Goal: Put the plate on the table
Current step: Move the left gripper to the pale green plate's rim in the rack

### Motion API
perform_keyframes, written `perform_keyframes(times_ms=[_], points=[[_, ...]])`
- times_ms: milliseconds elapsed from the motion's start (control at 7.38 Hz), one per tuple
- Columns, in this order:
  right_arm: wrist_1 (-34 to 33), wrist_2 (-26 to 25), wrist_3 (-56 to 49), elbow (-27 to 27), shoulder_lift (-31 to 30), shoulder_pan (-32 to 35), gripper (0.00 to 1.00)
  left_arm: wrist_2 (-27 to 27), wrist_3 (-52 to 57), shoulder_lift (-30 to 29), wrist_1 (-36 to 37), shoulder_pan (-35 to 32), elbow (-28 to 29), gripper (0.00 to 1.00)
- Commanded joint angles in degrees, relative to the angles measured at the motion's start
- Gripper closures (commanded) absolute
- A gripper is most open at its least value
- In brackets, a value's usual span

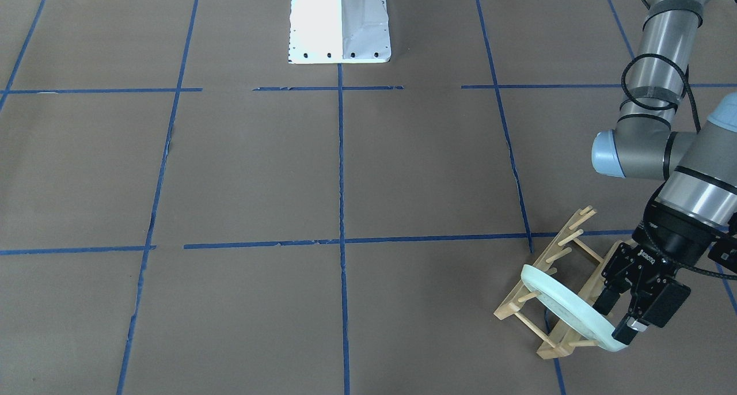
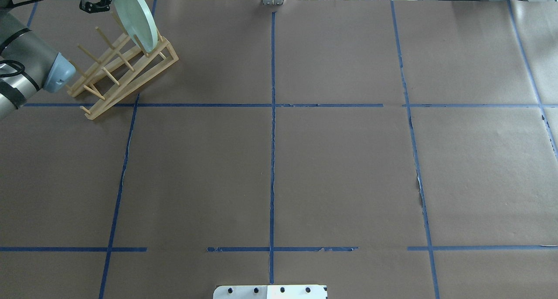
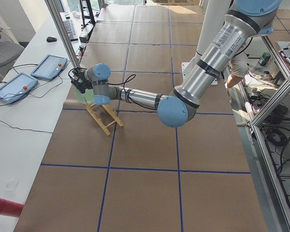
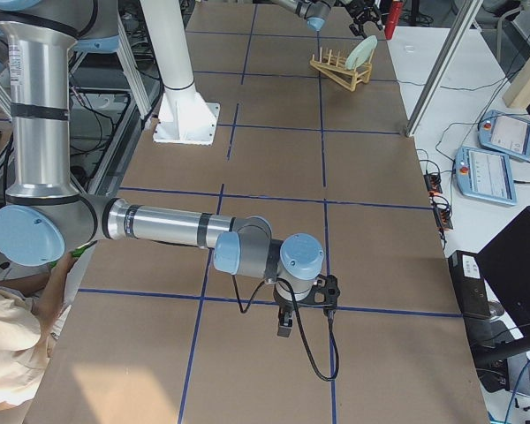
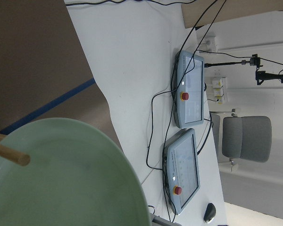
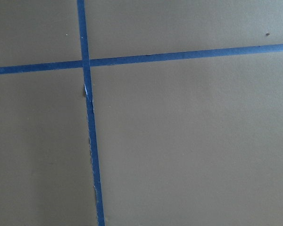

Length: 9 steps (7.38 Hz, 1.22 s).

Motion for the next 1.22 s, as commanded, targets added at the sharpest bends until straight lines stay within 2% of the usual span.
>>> perform_keyframes(times_ms=[0, 136, 407, 542, 814, 1085], points=[[0.0, 0.0, 0.0, 0.01, 0.0, 0.0, 0.0, 0.27, -0.01, -0.27, 0.03, 0.02, 0.07, 0.88], [0.0, 0.0, 0.0, 0.01, 0.0, 0.0, 0.0, 0.18, 0.16, -0.27, 0.03, 0.02, -0.54, 1.0], [0.0, 0.0, 0.0, 0.01, 0.0, 0.0, 0.0, -0.87, 0.25, 0.0, 0.3, -0.42, -3.96, 1.0], [0.0, 0.0, 0.0, -0.07, 0.0, 0.0, 0.0, -3.83, 0.08, 0.26, 2.99, -1.81, -7.8, 1.0], [0.0, 0.0, 0.0, 0.01, 0.0, 0.0, 0.0, -10.07, -0.01, 0.0, 17.62, -6.47, -20.97, 1.0], [0.0, 0.0, 0.0, 0.01, 0.0, 0.0, 0.0, -15.97, 1.03, -2.27, 33.09, -5.79, -28.91, 1.0]])
